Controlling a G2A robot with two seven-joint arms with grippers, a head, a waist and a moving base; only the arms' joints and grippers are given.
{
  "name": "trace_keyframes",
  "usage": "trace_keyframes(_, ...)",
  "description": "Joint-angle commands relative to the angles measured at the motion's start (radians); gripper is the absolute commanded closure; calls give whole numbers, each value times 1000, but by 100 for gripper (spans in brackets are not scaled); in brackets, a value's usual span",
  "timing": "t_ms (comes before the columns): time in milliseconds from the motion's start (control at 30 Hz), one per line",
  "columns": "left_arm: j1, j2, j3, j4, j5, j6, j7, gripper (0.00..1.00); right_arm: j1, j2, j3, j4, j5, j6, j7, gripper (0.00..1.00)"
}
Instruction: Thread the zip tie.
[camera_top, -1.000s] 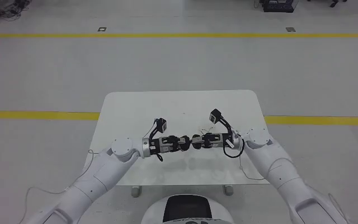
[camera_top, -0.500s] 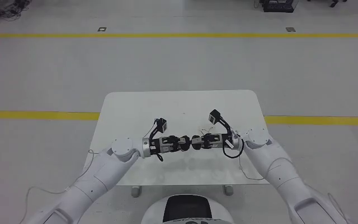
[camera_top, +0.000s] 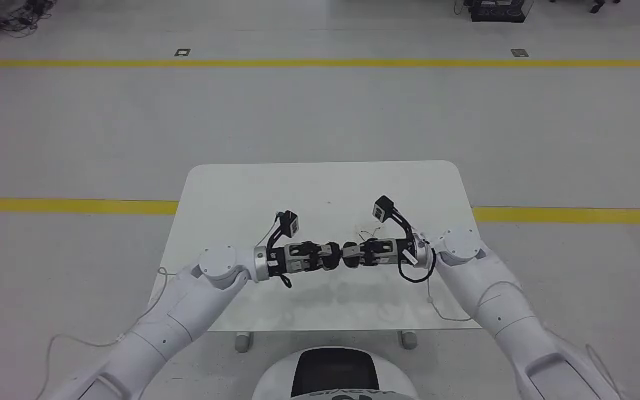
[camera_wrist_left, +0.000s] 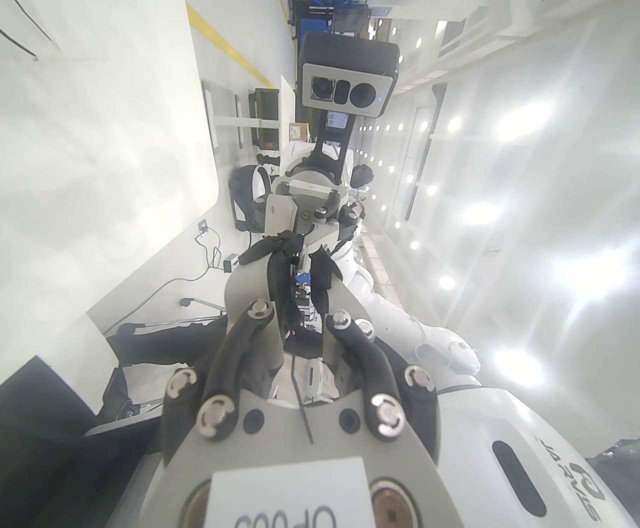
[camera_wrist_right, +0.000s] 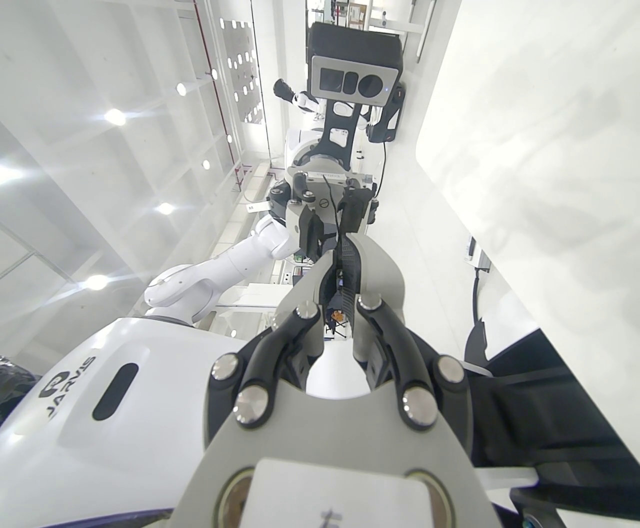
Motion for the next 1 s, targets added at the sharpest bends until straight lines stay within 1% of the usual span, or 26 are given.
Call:
trace_keyframes(0,0,0,-1,0,0,0,-3,89,0,0,0,1,0,0,2,100)
trace_keyframes(200,1,-1,-1,0,5,1,-8,92,-1,-1,1,-1,1,0,3,100)
trace_keyframes(533,0,-3,-2,1,10,4,-9,91,-2,-2,5,-3,1,0,8,100)
trace_keyframes(600,0,-3,-1,1,11,5,-10,93,-1,-3,5,-2,0,0,8,100)
trace_keyframes(667,-1,-4,0,3,12,7,-9,100,-1,-3,6,0,0,0,8,100)
trace_keyframes(833,-3,-6,2,7,14,6,-11,100,-2,-4,7,6,3,0,11,100)
trace_keyframes(867,-3,-6,3,8,14,5,-11,100,-2,-4,7,7,3,0,12,83)
trace_keyframes(900,-3,-7,3,10,14,4,-12,100,-2,-5,7,10,5,0,12,26)
trace_keyframes(933,-3,-7,2,11,14,3,-12,100,-2,-5,8,12,11,0,11,0)
trace_keyframes(967,-3,-7,2,12,14,2,-11,100,-2,-5,10,13,13,0,12,0)
